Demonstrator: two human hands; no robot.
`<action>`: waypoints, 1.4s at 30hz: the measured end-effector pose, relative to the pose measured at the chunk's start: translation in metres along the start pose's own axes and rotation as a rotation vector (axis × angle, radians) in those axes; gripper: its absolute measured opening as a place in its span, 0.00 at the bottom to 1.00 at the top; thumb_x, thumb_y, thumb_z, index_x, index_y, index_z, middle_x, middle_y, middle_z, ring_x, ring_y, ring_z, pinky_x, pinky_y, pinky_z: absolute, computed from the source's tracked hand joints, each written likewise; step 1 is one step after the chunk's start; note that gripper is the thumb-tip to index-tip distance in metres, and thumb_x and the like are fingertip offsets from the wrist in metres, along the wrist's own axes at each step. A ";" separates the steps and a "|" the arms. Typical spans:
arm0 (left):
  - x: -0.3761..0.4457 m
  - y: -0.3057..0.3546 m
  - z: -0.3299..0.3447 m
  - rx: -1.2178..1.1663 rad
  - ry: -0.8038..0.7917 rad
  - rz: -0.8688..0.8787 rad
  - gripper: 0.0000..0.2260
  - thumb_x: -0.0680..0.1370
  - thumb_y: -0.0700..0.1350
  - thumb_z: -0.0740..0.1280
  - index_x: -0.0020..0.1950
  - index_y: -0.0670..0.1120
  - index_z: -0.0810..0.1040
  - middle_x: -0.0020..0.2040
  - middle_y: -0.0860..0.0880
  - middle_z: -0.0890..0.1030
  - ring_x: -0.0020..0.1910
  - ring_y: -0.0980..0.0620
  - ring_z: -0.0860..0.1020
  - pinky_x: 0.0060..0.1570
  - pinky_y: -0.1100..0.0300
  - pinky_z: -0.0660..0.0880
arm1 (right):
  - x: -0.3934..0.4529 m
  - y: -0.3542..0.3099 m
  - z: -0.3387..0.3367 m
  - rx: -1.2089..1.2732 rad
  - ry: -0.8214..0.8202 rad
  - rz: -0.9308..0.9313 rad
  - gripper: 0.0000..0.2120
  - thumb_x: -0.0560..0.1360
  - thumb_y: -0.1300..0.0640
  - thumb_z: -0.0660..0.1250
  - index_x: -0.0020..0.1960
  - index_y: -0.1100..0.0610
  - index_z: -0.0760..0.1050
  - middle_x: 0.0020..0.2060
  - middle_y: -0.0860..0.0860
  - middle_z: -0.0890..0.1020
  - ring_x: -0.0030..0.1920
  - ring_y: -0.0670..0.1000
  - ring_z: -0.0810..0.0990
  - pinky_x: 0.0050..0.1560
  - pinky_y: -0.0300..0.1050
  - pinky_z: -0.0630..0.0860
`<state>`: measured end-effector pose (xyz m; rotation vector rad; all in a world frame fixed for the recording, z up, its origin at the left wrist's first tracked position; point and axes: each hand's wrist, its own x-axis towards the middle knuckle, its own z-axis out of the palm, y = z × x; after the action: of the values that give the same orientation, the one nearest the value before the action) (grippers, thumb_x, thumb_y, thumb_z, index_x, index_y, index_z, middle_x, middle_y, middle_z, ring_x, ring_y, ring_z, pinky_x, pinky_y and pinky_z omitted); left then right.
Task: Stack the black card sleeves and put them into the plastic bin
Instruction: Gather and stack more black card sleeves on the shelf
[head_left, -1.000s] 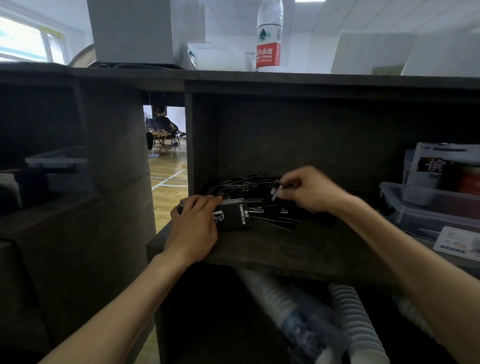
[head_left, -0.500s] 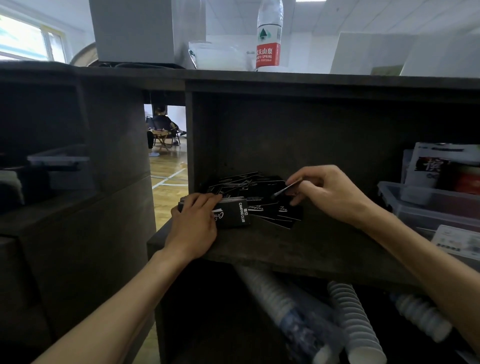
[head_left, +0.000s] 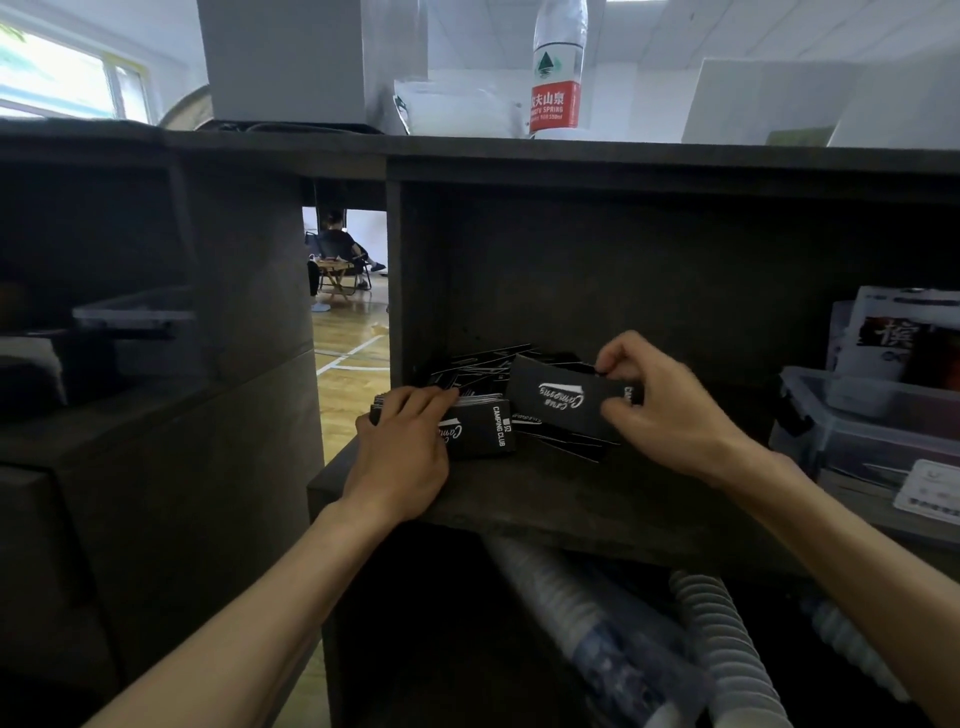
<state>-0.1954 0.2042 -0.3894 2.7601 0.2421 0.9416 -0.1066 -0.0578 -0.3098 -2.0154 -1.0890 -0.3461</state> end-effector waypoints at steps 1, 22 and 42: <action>0.000 0.000 0.000 0.003 0.000 -0.001 0.24 0.80 0.44 0.58 0.77 0.54 0.62 0.73 0.56 0.65 0.71 0.54 0.56 0.65 0.40 0.64 | 0.000 0.001 -0.001 0.011 0.021 -0.015 0.18 0.73 0.62 0.70 0.50 0.40 0.69 0.45 0.41 0.83 0.51 0.36 0.80 0.37 0.34 0.80; -0.001 0.003 -0.002 -0.038 0.016 -0.006 0.22 0.81 0.54 0.54 0.75 0.54 0.65 0.72 0.56 0.68 0.70 0.55 0.58 0.64 0.42 0.63 | 0.019 -0.014 0.074 -0.304 -0.115 -0.117 0.11 0.73 0.58 0.66 0.46 0.45 0.66 0.41 0.44 0.75 0.41 0.46 0.75 0.42 0.52 0.77; 0.008 0.006 -0.013 0.031 -0.039 0.062 0.27 0.77 0.46 0.67 0.76 0.51 0.65 0.72 0.53 0.69 0.73 0.51 0.63 0.67 0.52 0.67 | 0.043 -0.013 0.115 -0.280 -0.324 -0.027 0.33 0.74 0.59 0.69 0.76 0.53 0.60 0.68 0.49 0.64 0.68 0.53 0.65 0.70 0.50 0.67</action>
<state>-0.1966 0.2021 -0.3726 2.8263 0.1667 0.9054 -0.1058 0.0582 -0.3529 -2.3650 -1.3261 -0.1965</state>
